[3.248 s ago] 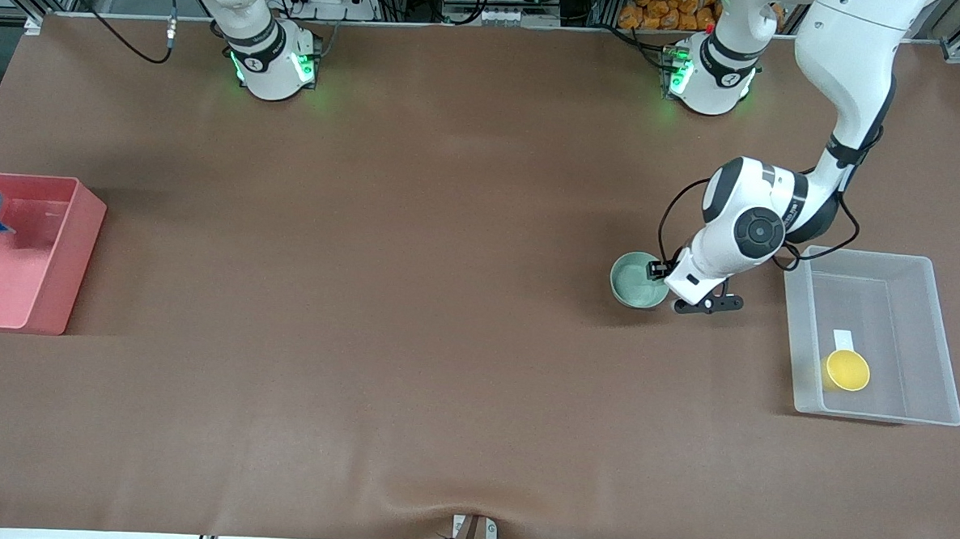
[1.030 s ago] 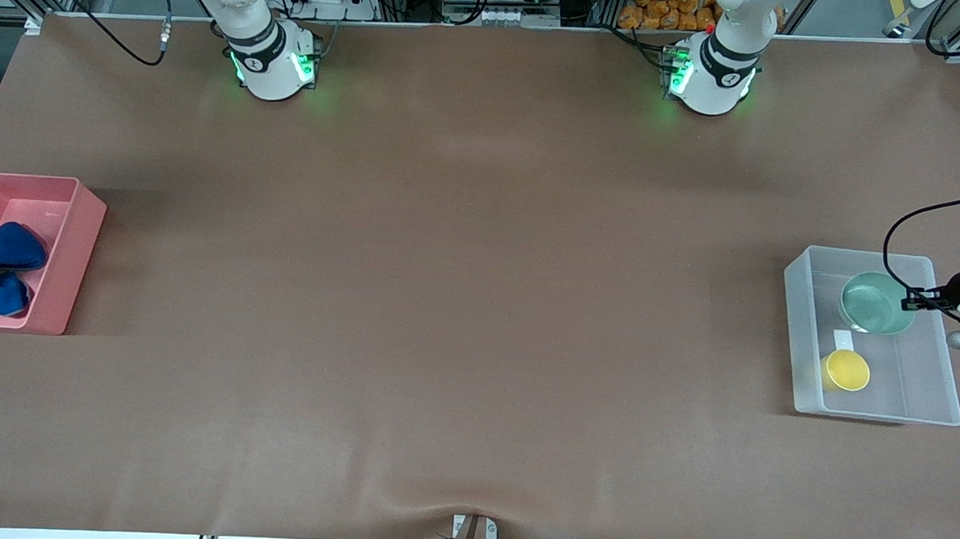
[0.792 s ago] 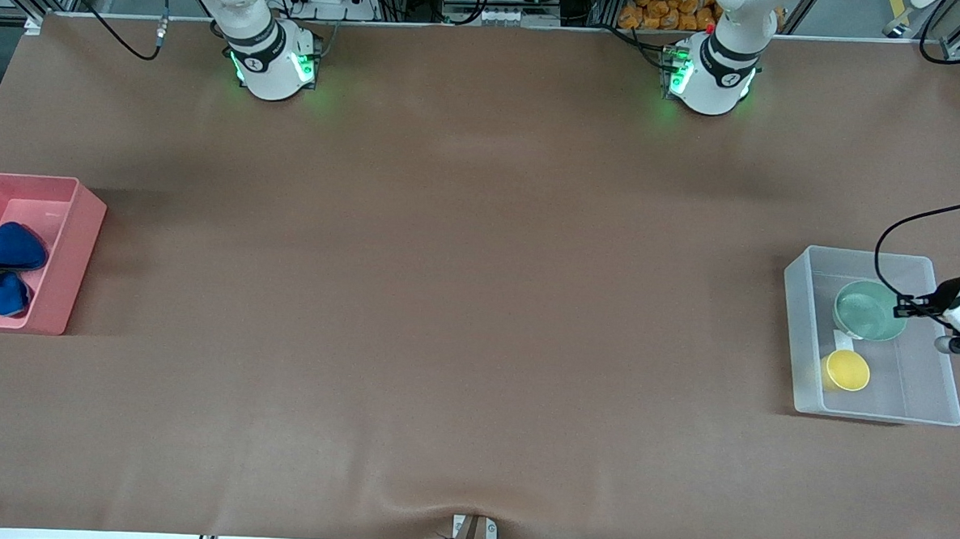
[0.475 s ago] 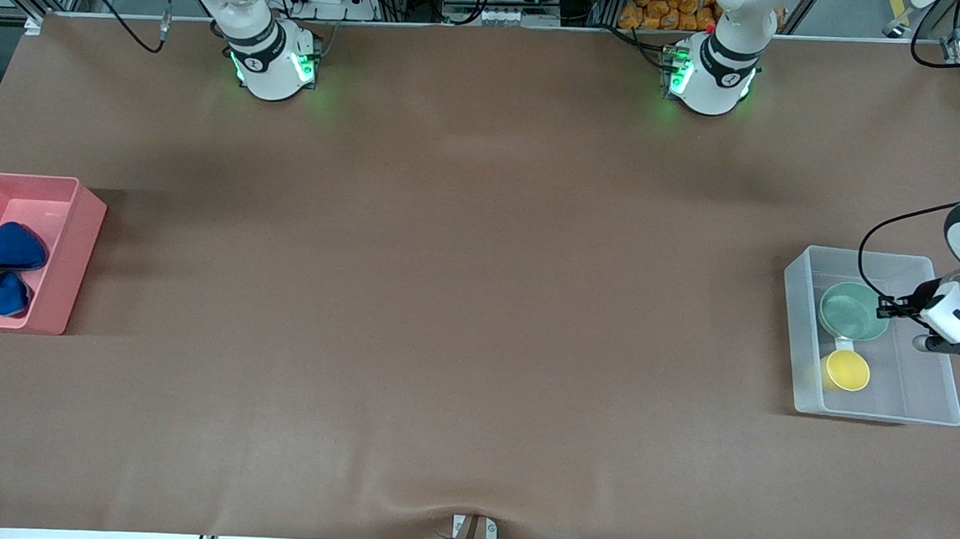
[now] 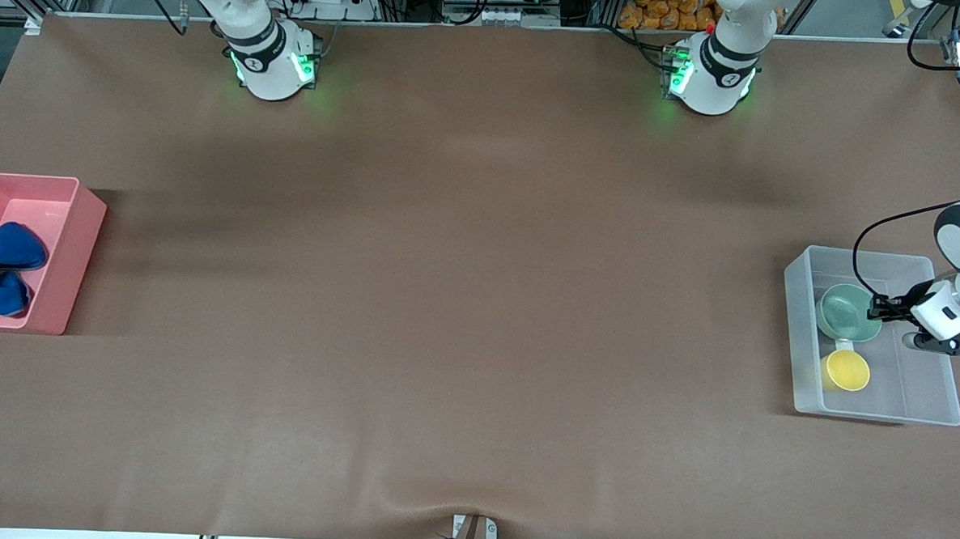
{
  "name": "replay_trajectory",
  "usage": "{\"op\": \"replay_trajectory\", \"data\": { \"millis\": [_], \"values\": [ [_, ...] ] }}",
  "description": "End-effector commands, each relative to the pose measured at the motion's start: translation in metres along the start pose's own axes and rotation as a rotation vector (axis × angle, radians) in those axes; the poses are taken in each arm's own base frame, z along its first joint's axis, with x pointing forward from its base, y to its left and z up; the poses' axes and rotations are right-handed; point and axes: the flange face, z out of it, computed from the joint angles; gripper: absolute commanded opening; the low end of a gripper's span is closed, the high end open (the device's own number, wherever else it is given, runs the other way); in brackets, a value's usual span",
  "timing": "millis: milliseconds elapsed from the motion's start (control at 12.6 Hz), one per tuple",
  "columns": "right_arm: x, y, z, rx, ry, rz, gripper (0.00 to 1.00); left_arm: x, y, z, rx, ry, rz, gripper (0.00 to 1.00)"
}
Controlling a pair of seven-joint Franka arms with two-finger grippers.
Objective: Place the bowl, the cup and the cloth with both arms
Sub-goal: 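Lower the bowl into the clear bin beside the cup with the left gripper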
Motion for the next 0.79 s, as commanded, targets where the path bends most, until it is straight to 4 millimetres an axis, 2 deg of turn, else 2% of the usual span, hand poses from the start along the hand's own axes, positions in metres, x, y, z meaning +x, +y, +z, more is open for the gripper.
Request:
{"op": "replay_trajectory", "data": {
  "millis": [0, 158, 317, 396, 475, 634, 713],
  "values": [
    [-0.016, -0.083, -0.021, -0.021, 0.012, 0.087, 1.0, 0.013, 0.004, -0.019, 0.039, 0.025, 0.042, 1.0],
    [-0.02, -0.128, -0.021, -0.037, -0.003, 0.107, 1.0, 0.018, 0.009, -0.043, 0.053, 0.056, 0.044, 1.0],
    [-0.023, -0.145, -0.021, -0.04, -0.012, 0.067, 1.0, 0.023, 0.01, -0.065, 0.05, 0.068, 0.038, 1.0],
    [-0.023, -0.151, -0.022, -0.042, -0.006, 0.045, 1.0, 0.026, 0.013, -0.076, 0.046, 0.061, 0.041, 1.0],
    [-0.021, -0.151, -0.022, -0.039, 0.001, -0.006, 1.0, 0.032, 0.024, -0.098, 0.048, 0.061, 0.056, 1.0],
    [-0.016, -0.148, -0.026, -0.04, 0.039, -0.104, 1.0, 0.044, 0.058, -0.137, 0.064, 0.089, 0.052, 1.0],
    [-0.018, -0.147, -0.023, -0.038, 0.023, -0.114, 1.0, 0.049, 0.078, -0.152, 0.065, 0.101, -0.011, 1.0]
  ]
}}
